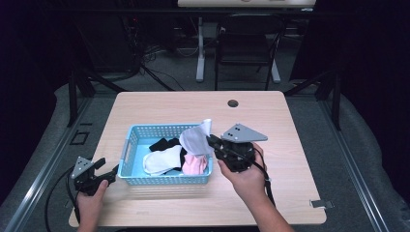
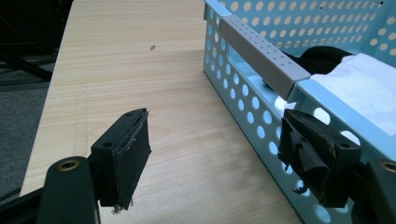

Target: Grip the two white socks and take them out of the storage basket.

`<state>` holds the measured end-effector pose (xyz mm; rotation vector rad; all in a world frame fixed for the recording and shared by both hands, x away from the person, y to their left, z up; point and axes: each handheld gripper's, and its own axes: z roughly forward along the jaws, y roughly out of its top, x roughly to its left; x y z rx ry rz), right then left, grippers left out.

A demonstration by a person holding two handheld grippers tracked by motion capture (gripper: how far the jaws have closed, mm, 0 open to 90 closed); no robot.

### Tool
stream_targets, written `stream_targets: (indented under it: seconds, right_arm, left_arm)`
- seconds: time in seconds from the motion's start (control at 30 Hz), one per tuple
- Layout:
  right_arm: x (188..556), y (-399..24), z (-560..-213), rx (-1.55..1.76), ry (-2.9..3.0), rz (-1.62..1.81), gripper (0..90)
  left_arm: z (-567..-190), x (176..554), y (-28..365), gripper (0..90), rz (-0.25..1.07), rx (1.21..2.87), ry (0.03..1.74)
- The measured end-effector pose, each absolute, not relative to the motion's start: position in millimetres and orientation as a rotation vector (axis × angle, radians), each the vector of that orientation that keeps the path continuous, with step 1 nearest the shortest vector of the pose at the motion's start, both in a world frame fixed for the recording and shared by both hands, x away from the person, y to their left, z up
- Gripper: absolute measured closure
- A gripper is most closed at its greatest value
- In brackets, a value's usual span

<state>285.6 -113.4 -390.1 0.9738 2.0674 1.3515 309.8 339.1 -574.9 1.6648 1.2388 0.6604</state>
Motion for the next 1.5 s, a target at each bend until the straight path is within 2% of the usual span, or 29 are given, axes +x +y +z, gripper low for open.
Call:
stream_targets:
  seconds: [0.3,0.67,1.03,1.5]
  right_arm:
    - [274.5,-156.5,-396.0,1.075,1.993,1.316,87.2]
    - [270.8,-180.7,-411.5,1.148,1.961,1.261,87.2]
    - [268.6,-186.5,-439.7,1.193,1.971,1.205,87.2]
    - [277.8,-202.1,-497.7,1.327,1.985,1.123,87.1]
  left_arm:
    - [-575.0,309.7,338.6,24.5,0.659,1.666,1.239]
    - [-575.2,309.8,338.4,24.5,0.659,1.669,1.239]
    - [-575.2,309.7,338.4,24.5,0.660,1.669,1.239]
    - [-575.5,310.0,337.9,24.5,0.660,1.677,1.237]
